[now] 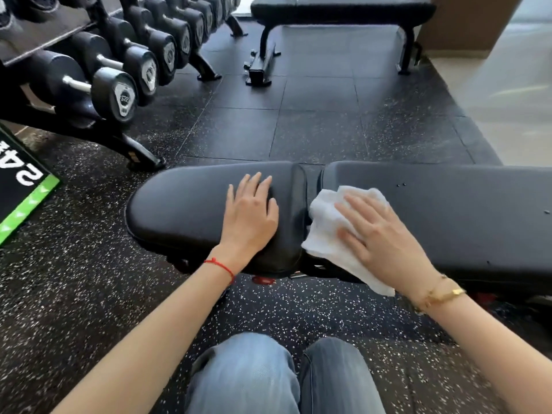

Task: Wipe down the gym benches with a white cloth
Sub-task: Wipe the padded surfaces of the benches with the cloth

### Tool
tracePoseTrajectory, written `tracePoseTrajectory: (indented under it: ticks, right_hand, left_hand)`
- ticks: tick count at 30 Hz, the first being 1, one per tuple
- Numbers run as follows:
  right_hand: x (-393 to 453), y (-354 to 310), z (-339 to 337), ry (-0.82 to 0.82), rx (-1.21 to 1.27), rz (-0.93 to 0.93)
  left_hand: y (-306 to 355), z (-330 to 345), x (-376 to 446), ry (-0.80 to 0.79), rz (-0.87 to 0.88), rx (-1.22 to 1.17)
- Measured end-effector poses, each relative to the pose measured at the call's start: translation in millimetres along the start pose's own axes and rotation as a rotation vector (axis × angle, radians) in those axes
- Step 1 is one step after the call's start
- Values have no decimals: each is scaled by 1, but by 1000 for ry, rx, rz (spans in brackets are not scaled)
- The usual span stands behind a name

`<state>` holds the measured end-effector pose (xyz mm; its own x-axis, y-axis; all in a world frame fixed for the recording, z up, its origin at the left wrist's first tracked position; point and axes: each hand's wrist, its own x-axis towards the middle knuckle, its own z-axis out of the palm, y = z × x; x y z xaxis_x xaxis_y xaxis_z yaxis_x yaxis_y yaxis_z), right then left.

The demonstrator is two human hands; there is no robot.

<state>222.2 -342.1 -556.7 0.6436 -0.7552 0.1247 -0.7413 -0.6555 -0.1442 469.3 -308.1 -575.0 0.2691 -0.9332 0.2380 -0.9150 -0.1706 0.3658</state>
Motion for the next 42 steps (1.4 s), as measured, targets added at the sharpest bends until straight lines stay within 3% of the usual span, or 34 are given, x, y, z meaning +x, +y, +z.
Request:
tracePoseTrajectory:
  ticks: [6, 9, 13, 16, 19, 23, 27, 30, 34, 37, 42]
  right_hand:
    - [37, 53, -3, -55, -90, 275]
    - [49, 25, 5, -83, -126, 168]
    - [-8, 16, 8, -39, -15, 83]
    - [-24, 59, 7, -23, -51, 240]
    - [18, 96, -1, -18, -116, 406]
    - [67, 65, 3, -11, -154, 236]
    - [12, 40, 7, -20, 3, 57]
    - [-26, 67, 0, 30, 14, 115]
    - [12, 93, -12, -22, -88, 306]
    - [23, 63, -6, -41, -69, 185]
    - [-53, 27, 19, 209, -161, -81]
  left_hand:
    - [17, 18, 4, -32, 22, 46]
    - [25, 19, 4, -66, -10, 48]
    - [32, 23, 1, -78, 0, 86]
    - [31, 24, -1, -66, 2, 84]
    - [34, 24, -1, -55, 0, 81]
    - [35, 23, -2, -35, -14, 51]
    - [34, 22, -3, 1, -18, 19]
    - [36, 21, -6, 46, -11, 10]
    - [40, 19, -5, 84, 0, 22]
    - [41, 18, -5, 91, 5, 12]
    - [35, 19, -8, 77, 20, -3]
